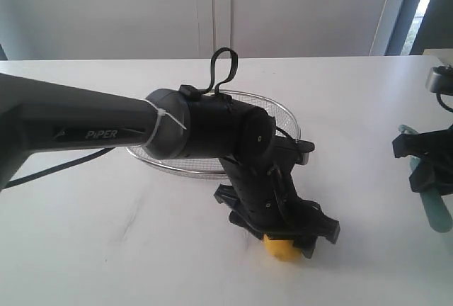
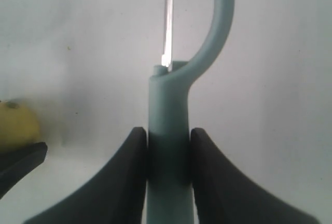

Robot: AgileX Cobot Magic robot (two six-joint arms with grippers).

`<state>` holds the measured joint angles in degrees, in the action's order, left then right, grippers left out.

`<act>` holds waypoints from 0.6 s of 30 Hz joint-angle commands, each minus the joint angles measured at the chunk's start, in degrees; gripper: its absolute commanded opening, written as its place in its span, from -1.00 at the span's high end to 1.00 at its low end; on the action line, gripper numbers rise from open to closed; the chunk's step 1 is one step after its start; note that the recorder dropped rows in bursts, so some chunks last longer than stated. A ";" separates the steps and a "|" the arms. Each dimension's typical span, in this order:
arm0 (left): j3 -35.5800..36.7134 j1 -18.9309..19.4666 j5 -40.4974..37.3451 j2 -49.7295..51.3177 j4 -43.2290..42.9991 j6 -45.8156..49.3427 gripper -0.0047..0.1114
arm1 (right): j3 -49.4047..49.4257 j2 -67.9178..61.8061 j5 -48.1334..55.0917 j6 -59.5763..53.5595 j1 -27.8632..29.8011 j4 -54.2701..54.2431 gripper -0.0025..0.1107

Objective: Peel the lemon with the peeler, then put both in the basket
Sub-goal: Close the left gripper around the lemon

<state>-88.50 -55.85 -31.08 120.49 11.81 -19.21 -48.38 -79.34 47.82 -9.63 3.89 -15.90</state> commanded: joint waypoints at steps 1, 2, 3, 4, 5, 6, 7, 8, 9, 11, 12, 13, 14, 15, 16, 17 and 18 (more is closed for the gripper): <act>0.09 -0.20 0.59 1.17 -0.74 -0.03 -0.40 | -0.22 0.44 0.27 -0.57 0.14 -0.25 0.96; 0.09 -0.20 0.59 1.17 -1.06 -0.03 -0.39 | -0.22 0.44 0.27 -0.57 0.14 -0.25 0.96; 0.09 -0.20 0.36 1.17 -1.81 -0.03 -0.35 | -0.22 0.44 0.27 -0.57 0.14 -0.25 0.96; 0.09 -0.20 -0.05 1.17 -2.18 -0.03 -0.30 | -0.22 0.44 0.27 -0.57 0.14 -0.25 0.96; 0.09 -0.20 -1.80 1.17 -3.35 -0.03 -0.10 | -0.22 0.44 0.27 -0.57 0.14 -0.25 0.96; 0.09 -0.20 -4.18 1.06 -4.00 -0.03 0.11 | -0.22 0.44 0.27 -0.57 0.14 -0.25 0.96; 0.09 -0.20 -5.17 1.06 -4.35 -0.03 0.23 | -0.22 0.44 0.16 -0.57 0.14 -0.25 0.96; 0.09 -0.20 -6.34 1.06 -5.05 -0.03 0.43 | -0.22 0.44 0.16 -0.57 0.14 -0.25 0.96; 0.09 -0.20 -6.70 1.06 -5.92 -0.03 0.60 | -0.22 0.44 0.16 -0.57 0.14 -0.25 0.96; -0.27 -0.20 -7.58 0.71 -6.38 0.17 0.92 | -0.22 0.44 0.06 -0.57 0.14 -0.25 0.96; -1.30 -0.20 -9.22 0.15 -6.38 0.88 0.92 | -0.22 0.44 0.06 -0.57 0.14 -0.25 0.96; -1.83 -0.20 -9.89 -0.37 -6.38 1.84 0.92 | -0.22 0.44 0.06 -0.57 0.14 -0.25 0.96; -2.64 -0.20 -11.19 -1.25 -6.38 3.21 0.92 | -0.22 0.44 0.06 -0.57 0.14 -0.25 0.96; -2.94 -0.20 -11.68 -1.96 -6.38 3.70 0.92 | -0.22 0.44 0.06 -0.57 0.14 -0.25 0.96; -3.07 -0.20 -11.90 -2.80 -6.38 4.00 0.92 | -0.22 0.44 0.06 -0.57 0.14 -0.15 0.96; -3.07 -0.20 -11.90 -3.97 -6.52 4.50 0.92 | -0.22 0.44 0.06 -0.57 0.14 -0.15 0.96; -3.07 -0.20 -11.83 -5.10 -6.91 4.72 0.92 | -0.22 0.44 0.06 -0.57 0.14 -0.15 0.96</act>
<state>-90.98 -55.85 -41.63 118.34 4.94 -15.53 -48.38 -79.34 47.92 -9.63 3.89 -16.00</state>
